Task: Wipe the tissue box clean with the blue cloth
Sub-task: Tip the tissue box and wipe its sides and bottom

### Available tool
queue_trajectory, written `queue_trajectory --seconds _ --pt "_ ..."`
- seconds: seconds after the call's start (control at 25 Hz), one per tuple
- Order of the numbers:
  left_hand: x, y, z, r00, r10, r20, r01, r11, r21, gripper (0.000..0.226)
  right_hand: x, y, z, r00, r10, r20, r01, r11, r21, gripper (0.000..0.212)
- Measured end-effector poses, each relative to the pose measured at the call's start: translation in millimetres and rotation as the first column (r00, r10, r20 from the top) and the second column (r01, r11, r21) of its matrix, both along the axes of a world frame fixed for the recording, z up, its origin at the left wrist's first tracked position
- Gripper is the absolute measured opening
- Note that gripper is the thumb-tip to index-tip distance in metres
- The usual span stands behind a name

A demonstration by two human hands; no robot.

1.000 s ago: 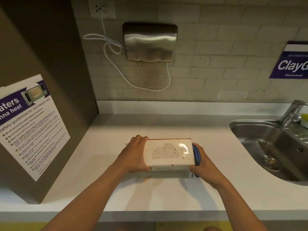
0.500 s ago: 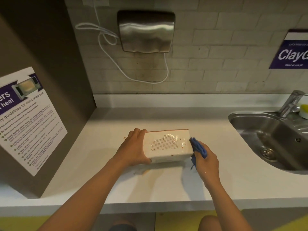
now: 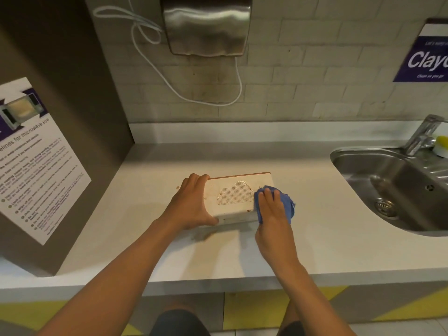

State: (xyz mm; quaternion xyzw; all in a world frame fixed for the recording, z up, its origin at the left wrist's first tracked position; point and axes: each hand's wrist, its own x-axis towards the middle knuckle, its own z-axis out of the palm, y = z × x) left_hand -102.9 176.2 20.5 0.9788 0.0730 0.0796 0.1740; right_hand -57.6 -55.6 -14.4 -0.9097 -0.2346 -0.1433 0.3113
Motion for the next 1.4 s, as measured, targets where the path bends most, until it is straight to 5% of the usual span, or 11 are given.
queue_trajectory --seconds 0.36,0.68,0.88,1.12,1.4 --pt "-1 -1 0 1.0 -0.014 0.002 0.014 1.0 0.01 0.108 29 -6 14 0.999 -0.048 -0.02 0.048 0.999 -0.016 0.074" --pt "-2 -1 -3 1.0 0.001 0.004 -0.001 1.0 -0.007 0.109 -3 3 -11 0.989 0.088 0.122 -0.085 0.996 -0.027 0.071" --pt "-2 -6 -5 1.0 0.026 0.005 -0.026 1.0 -0.016 0.108 23 23 10 0.999 -0.015 0.037 0.016 1.0 -0.017 0.061" --pt "1 -6 -5 1.0 0.011 0.008 -0.011 1.0 -0.028 0.108 -12 10 -6 0.989 0.11 0.104 -0.108 0.994 -0.025 0.068" --pt "-5 -8 -5 0.999 -0.002 0.034 0.002 1.0 -0.007 0.108 11 15 21 0.999 -0.05 -0.005 0.05 0.996 0.077 0.057"
